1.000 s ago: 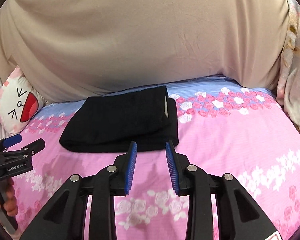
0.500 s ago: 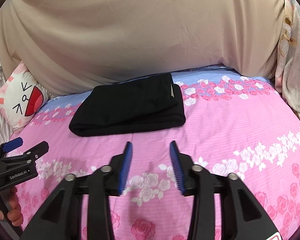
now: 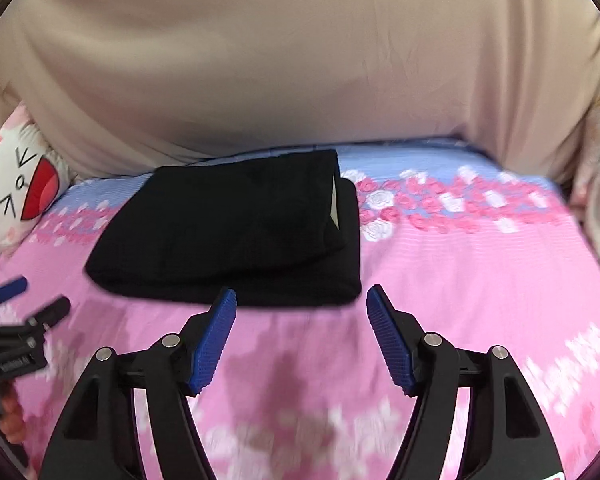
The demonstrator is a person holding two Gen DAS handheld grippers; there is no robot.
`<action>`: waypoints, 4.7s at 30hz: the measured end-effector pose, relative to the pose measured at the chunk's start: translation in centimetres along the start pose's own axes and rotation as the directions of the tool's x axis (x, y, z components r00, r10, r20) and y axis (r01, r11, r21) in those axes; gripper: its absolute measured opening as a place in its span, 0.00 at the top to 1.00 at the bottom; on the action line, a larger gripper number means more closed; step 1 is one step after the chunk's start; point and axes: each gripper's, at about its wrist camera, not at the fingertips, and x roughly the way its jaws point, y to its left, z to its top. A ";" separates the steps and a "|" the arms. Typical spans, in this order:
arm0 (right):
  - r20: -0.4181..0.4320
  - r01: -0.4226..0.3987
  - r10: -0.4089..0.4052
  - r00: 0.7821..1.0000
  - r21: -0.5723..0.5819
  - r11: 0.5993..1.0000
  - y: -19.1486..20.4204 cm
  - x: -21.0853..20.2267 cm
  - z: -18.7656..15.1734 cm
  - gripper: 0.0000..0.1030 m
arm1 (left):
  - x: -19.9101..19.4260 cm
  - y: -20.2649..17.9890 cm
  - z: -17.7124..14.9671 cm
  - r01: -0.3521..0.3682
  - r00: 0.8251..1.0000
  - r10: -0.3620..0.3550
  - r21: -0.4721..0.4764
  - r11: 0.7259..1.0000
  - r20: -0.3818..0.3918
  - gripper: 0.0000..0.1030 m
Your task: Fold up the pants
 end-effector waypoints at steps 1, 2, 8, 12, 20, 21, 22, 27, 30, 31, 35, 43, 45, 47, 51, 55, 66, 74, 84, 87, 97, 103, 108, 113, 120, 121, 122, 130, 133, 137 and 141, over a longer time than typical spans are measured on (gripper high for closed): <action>-0.008 -0.018 0.018 1.000 0.016 1.000 -0.4 1.1 0.7 0.36 | 1.7 -0.2 0.7 0.037 0.999 -0.037 -0.003 0.999 -0.012 0.05; -0.033 -0.023 0.024 0.999 0.031 0.999 -1.0 2.9 1.5 0.36 | 3.4 -0.3 1.3 0.054 0.998 -0.054 -0.010 0.998 -0.029 0.05; -0.102 -0.047 0.064 0.993 0.160 0.986 -4.2 7.8 1.8 0.24 | 10.6 0.6 2.1 0.150 0.973 -0.161 -0.079 0.986 -0.164 0.04; -0.101 -0.187 0.217 0.971 0.250 0.950 -5.1 9.1 1.3 0.38 | 10.9 0.7 2.4 0.202 0.970 -0.209 -0.072 0.977 -0.123 0.13; -0.064 -0.247 0.260 0.963 0.164 0.955 -3.3 2.1 0.6 0.67 | 5.6 3.0 2.4 0.316 0.937 -0.327 -0.098 0.944 -0.121 0.85; -0.073 -0.248 0.263 0.962 0.166 0.955 -3.5 1.7 -0.1 0.66 | 4.9 3.2 1.6 0.329 0.932 -0.339 -0.098 0.939 -0.128 0.85; -0.084 -0.246 0.264 0.961 0.177 0.953 -3.9 1.4 -1.1 0.65 | 4.2 3.3 0.5 0.327 0.932 -0.336 -0.085 0.941 -0.139 0.85; -0.101 -0.241 0.280 0.955 0.291 0.926 -7.9 0.8 -5.4 0.48 | 1.8 2.3 -4.3 0.220 0.963 -0.218 -0.004 0.975 -0.155 0.83; -0.030 -0.102 0.111 0.993 0.205 0.973 -7.3 -3.1 -5.0 0.46 | 0.0 2.3 -5.0 0.134 0.982 -0.133 -0.002 0.991 -0.135 0.80; -0.003 -0.036 0.037 0.999 0.143 0.989 -6.5 -4.4 -4.7 0.46 | -0.7 2.3 -4.8 0.117 0.987 -0.116 0.007 0.993 -0.113 0.73; -0.029 -0.017 0.018 0.999 0.022 1.000 -3.6 -4.8 -5.0 0.28 | -2.8 1.2 -2.8 0.033 0.999 -0.034 0.043 0.999 0.019 0.05; -0.118 -0.047 0.049 0.992 0.016 0.999 -3.7 2.1 -4.9 0.74 | 4.9 -0.1 -1.2 0.179 0.977 -0.174 0.029 0.983 -0.122 0.46; -0.094 -0.048 0.049 0.994 0.011 0.999 -4.3 2.0 -3.3 0.79 | 4.0 -0.3 -1.1 0.192 0.975 -0.188 0.024 0.981 -0.116 0.52; -0.072 -0.038 0.041 0.997 0.032 0.999 -5.3 2.0 -2.0 0.79 | 3.0 -0.4 -1.0 0.220 0.970 -0.218 0.007 0.975 -0.110 0.50; -0.140 -0.025 0.039 0.989 0.097 0.995 -6.0 2.2 -3.3 0.66 | 2.1 -0.9 -1.4 0.168 0.981 -0.165 0.019 0.986 -0.106 0.39; -0.004 0.001 0.000 1.000 0.077 0.997 -4.5 -3.1 -3.4 0.66 | 1.0 -1.3 -1.2 0.085 0.995 -0.082 0.045 0.995 -0.062 0.20; 0.033 -0.026 0.024 0.999 0.048 0.998 -2.9 -3.2 -0.8 0.64 | 1.5 -0.4 -0.7 0.017 0.997 -0.014 0.041 0.999 -0.074 0.20; 0.046 -0.040 0.040 0.998 0.016 0.999 -1.5 -2.6 0.0 0.64 | -1.4 -1.4 0.9 0.051 0.999 -0.051 0.054 0.997 0.002 0.20; -0.063 -0.016 0.026 0.998 0.144 0.989 -5.8 1.7 -1.7 0.46 | 4.4 0.1 0.5 -0.004 0.995 0.003 -0.015 1.000 -0.100 0.10; 0.014 -0.018 0.016 1.000 0.151 0.988 -5.2 -2.3 -1.5 0.44 | 1.5 -0.6 0.7 -0.031 0.999 0.031 0.006 1.000 -0.038 0.11; 0.133 0.073 -0.086 0.987 0.095 0.993 0.2 -9.6 -3.6 0.24 | -4.8 -2.1 -0.5 -0.012 0.999 0.013 -0.018 1.000 0.030 0.05; 0.129 0.047 -0.058 0.990 0.083 0.995 1.5 -10.3 -4.5 0.23 | -7.6 -2.0 -1.3 -0.012 0.997 0.013 -0.016 1.000 0.073 0.05; 0.133 0.037 -0.046 0.990 0.072 0.997 2.3 -11.0 -5.1 0.23 | -9.2 -2.1 -2.0 -0.026 0.994 0.026 0.001 1.000 0.102 0.05; 0.140 0.041 -0.048 0.989 0.055 0.998 2.9 -11.4 -5.2 0.23 | -10.5 -2.2 -2.5 -0.043 0.989 0.040 0.023 0.999 0.144 0.05; 0.146 0.053 -0.059 0.987 0.047 0.998 3.3 -11.8 -5.3 0.22 | -10.4 -1.8 -2.5 -0.025 0.992 0.026 -0.011 1.000 0.127 0.05; 0.146 0.053 -0.059 0.987 0.048 0.997 3.3 -11.8 -5.3 0.22 | -10.3 -1.7 -2.6 -0.025 0.991 0.027 -0.016 1.000 0.128 0.05; 0.145 0.053 -0.060 0.988 0.050 0.997 3.3 -11.8 -5.3 0.22 | -10.3 -1.7 -2.6 -0.024 0.991 0.026 -0.021 0.999 0.129 0.05; 0.128 0.060 -0.064 0.990 0.039 0.997 3.5 -11.2 -5.4 0.22 | -9.3 -1.6 -2.6 0.001 0.995 0.002 -0.035 0.999 0.104 0.05; 0.125 0.063 -0.067 0.990 0.037 0.997 3.6 -11.0 -5.4 0.22 | -8.9 -1.6 -2.6 -0.006 0.995 0.008 -0.029 1.000 0.095 0.05; 0.117 0.066 -0.070 0.991 0.037 0.997 3.6 -10.6 -5.5 0.22 | -8.6 -1.5 -2.6 -0.006 0.996 0.009 -0.026 1.000 0.088 0.05; 0.113 0.067 -0.071 0.991 0.036 0.997 3.7 -10.5 -5.6 0.22 | -8.4 -1.5 -2.6 -0.012 0.997 0.015 -0.033 0.999 0.081 0.05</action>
